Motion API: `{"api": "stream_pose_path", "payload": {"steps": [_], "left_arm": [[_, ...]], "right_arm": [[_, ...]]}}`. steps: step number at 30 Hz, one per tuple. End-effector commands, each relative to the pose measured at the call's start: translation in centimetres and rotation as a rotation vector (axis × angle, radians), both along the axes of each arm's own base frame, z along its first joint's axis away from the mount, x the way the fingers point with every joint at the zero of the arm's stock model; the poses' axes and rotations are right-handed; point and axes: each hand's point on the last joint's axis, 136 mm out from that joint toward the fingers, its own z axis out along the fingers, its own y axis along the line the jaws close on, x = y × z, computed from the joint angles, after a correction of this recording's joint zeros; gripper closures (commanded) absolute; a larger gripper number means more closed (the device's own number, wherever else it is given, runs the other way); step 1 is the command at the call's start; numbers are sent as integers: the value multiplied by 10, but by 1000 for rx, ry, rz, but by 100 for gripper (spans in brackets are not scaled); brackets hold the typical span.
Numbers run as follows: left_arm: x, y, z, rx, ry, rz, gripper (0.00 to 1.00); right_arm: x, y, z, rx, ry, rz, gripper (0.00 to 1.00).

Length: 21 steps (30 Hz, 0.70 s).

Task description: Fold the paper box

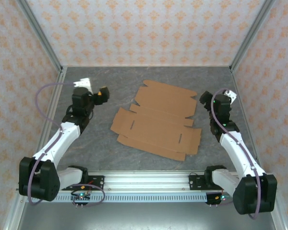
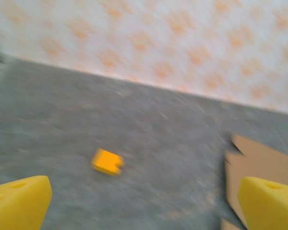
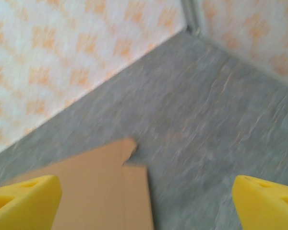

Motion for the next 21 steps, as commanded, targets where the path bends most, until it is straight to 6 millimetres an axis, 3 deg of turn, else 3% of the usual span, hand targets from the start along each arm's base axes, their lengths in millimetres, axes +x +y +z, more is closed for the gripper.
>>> {"api": "stream_pose_path", "payload": {"steps": [1,4,8,14,17,21], "left_arm": [[-30,-61,-60,-11,271,-198,2],[-31,-88,-70,1,315,-249,4],[-27,-110,-68,13,315,-276,5],[-24,-121,-65,-4,310,-269,5],[-25,-124,-66,-10,310,-272,6],[-28,-128,-64,4,315,-287,8]], "right_arm": [[-78,24,-86,96,446,51,8],[-112,23,-104,128,544,28,11],[-132,25,-118,145,640,18,18],[-134,42,-148,187,739,89,25],[-126,58,-149,239,713,165,40],[-117,67,-150,242,703,230,51]]}}
